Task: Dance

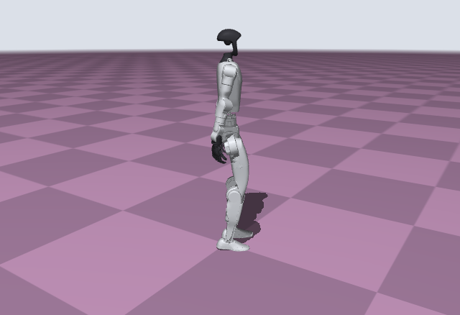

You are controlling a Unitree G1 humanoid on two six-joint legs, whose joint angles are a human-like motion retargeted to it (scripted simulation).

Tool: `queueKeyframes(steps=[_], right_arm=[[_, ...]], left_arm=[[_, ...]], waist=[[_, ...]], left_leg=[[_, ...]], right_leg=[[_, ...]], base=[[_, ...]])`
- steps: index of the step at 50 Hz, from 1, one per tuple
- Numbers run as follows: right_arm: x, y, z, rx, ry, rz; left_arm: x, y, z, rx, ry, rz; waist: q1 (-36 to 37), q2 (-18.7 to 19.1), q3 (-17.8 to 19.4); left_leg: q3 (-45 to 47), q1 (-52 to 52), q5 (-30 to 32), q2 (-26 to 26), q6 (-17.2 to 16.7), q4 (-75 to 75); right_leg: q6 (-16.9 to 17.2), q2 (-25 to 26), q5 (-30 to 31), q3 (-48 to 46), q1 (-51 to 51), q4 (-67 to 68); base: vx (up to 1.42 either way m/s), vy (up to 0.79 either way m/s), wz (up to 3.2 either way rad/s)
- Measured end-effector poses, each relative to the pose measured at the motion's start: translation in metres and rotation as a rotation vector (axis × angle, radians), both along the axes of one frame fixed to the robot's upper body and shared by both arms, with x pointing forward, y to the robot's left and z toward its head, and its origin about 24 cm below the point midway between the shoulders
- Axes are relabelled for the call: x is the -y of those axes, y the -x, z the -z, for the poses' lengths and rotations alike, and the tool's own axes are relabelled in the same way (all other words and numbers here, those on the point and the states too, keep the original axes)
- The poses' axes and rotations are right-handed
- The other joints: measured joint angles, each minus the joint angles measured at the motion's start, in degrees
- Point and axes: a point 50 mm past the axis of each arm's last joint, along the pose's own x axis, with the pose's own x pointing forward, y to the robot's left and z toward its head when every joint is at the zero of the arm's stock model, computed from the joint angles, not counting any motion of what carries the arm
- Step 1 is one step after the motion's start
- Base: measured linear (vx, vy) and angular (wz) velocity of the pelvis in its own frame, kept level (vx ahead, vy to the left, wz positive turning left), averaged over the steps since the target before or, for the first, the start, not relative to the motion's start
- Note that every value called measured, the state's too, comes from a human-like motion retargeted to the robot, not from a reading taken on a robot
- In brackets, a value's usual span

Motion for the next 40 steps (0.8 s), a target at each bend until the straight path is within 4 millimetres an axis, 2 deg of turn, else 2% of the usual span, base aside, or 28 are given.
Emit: queueKeyframes(steps=[5, 7, 14, 17, 19, 20, 23, 25, 29, 30, 33, 40], right_arm=[[-0.002, -0.01, 0.003, 0.034, 0.018, -0.04], [-0.002, -0.014, 0.003, 0.053, 0.023, -0.049], [0.008, -0.03, 0.005, 0.098, 0.055, -0.059], [0.015, -0.031, 0.006, 0.094, 0.078, -0.094], [0.02, -0.033, 0.006, 0.096, 0.097, -0.113], [0.023, -0.035, 0.006, 0.098, 0.106, -0.122], [0.025, -0.039, 0.006, 0.111, 0.113, -0.14], [0.026, -0.04, 0.006, 0.117, 0.12, -0.127], [0.024, -0.036, 0.006, 0.112, 0.123, -0.092], [0.023, -0.034, 0.006, 0.108, 0.121, -0.088], [0.021, -0.031, 0.005, 0.098, 0.112, -0.09], [0.018, -0.016, 0.003, 0.055, 0.084, -0.028]], left_arm=[[0.007, 0.009, 0.0, -0.021, -0.012, -0.055], [0.007, 0.01, 0.0, -0.032, -0.013, -0.028], [0.013, -0.023, 0.004, 0.02, -0.018, 0.138], [0.018, -0.026, 0.005, 0.035, 0.003, 0.159], [0.021, -0.025, 0.005, 0.039, 0.011, 0.152], [0.023, -0.024, 0.006, 0.039, 0.011, 0.143], [0.025, -0.018, 0.005, 0.029, 0.017, 0.107], [0.026, -0.017, 0.006, 0.02, 0.022, 0.104], [0.027, -0.012, 0.005, -0.002, 0.011, 0.114], [0.026, -0.01, 0.005, -0.005, 0.011, 0.114], [0.021, -0.005, 0.004, -0.018, 0.01, 0.104], [0.004, 0.002, 0.001, -0.042, 0.004, 0.094]], waist=[[-1.7, -0.8, -2.2], [-1.3, -1.3, -2.6], [1.3, -3.3, -0.5], [2.4, -3.0, -0.1], [2.6, -2.5, -0.1], [2.3, -2.3, -0.1], [1.5, -2.1, -1.1], [1.0, -1.8, -1.3], [1.4, -1.4, -0.8], [1.4, -1.2, -0.8], [0.5, -0.3, -1.1], [-1.9, 0.5, -2.5]], left_leg=[[-0.3, -1.8, -0.6, 0.0, 0.3, 2.5], [0.1, -3.1, -1.4, 0.1, 0.2, 5.8], [-1.6, -7.3, -3.3, -3.1, 0.6, 16.3], [-5.8, -6.6, -1.6, -5.2, -0.5, 12.9], [-5.5, -5.3, 0.4, -4.7, 1.2, 10.1], [-3.7, -4.5, -0.5, -3.7, 1.4, 9.8], [-6.0, -3.9, -0.8, -4.6, -0.2, 7.0], [-5.2, -2.7, -4.1, -4.5, -0.6, 5.6], [-5.1, 0.4, -6.7, -5.1, 0.1, 2.4], [-4.6, 0.9, -6.3, -4.9, 0.1, 1.8], [-2.6, 0.9, 1.9, -3.4, 0.7, 0.1], [-4.4, -0.6, 2.3, -3.4, 0.7, 0.8]], right_leg=[[-1.8, 0.2, -0.9, -0.5, 0.6, -2.1], [-2.1, 0.2, -1.1, -0.4, 1.4, -2.7], [-1.6, -2.5, -1.6, -3.7, 2.3, -2.1], [-1.7, -2.0, -1.7, -3.6, 2.8, -1.7], [-1.8, -1.5, -1.9, -3.4, 3.1, -1.5], [-1.9, -1.3, -2.0, -3.4, 3.3, -1.6], [-2.4, -0.8, -2.0, -2.9, 3.2, -2.0], [-2.6, -0.8, -1.8, -3.5, 3.5, -2.4], [-2.9, -0.8, -1.5, -4.1, 4.9, -3.1], [-3.1, -0.7, -1.5, -4.1, 5.2, -3.2], [-3.1, -0.1, -1.8, -4.1, 5.2, -3.1], [-2.5, -0.5, -2.0, -4.4, 4.4, -2.6]], base=[[-0.02, -0.01, 0.08], [0.0, 0.0, 0.0], [-0.11, 0.0, 0.34], [0.0, 0.0, 0.0], [0.0, 0.0, 0.0], [0.0, 0.0, 0.0], [0.01, 0.0, -0.06], [0.02, 0.03, 0.11], [0.07, 0.05, 0.08], [0.08, 0.02, -0.05], [0.07, 0.0, -0.02], [0.05, 0.0, 0.24]])
